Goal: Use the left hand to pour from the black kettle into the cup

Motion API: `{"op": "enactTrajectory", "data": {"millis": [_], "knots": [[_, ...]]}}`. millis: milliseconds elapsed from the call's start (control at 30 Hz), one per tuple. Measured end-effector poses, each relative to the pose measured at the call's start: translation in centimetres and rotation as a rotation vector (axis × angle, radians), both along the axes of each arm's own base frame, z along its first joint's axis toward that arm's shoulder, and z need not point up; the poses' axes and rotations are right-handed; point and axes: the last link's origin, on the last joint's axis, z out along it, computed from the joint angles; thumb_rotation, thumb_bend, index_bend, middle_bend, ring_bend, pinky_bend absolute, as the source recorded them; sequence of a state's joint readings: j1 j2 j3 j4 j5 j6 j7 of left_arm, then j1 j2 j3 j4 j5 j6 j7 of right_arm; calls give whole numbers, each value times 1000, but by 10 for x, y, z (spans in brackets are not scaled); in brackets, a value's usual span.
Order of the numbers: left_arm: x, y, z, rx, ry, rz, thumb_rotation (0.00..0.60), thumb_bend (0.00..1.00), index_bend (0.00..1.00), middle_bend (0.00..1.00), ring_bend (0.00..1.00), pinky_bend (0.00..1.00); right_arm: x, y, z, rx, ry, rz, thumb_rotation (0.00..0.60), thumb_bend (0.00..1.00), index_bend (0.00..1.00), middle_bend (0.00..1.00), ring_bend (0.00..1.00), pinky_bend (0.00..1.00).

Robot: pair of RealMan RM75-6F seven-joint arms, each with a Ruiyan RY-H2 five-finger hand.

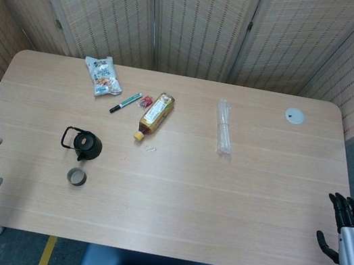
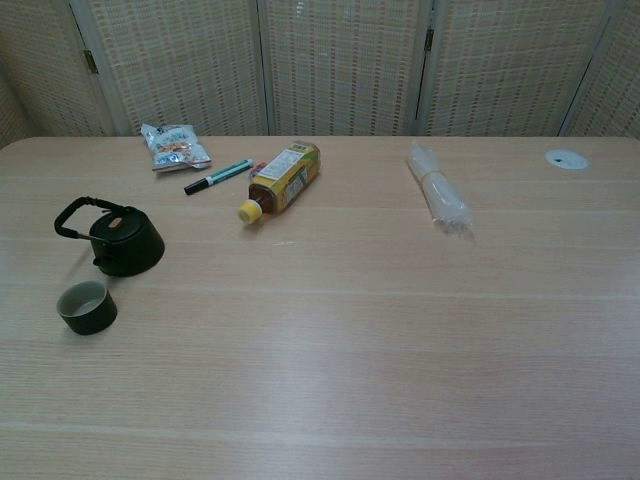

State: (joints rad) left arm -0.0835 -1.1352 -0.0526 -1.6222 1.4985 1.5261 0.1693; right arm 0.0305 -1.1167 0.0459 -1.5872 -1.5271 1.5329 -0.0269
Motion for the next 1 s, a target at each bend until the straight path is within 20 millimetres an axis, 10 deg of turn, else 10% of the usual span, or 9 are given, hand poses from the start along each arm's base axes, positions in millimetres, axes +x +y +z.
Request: {"op": "enactTrajectory", "data": {"millis": [1000], "knots": [[5, 9, -6, -32, 12, -24, 600, 356, 165, 134, 102, 0, -1, 6, 9, -26, -12, 6, 600, 353, 74, 118, 108, 0]]}}
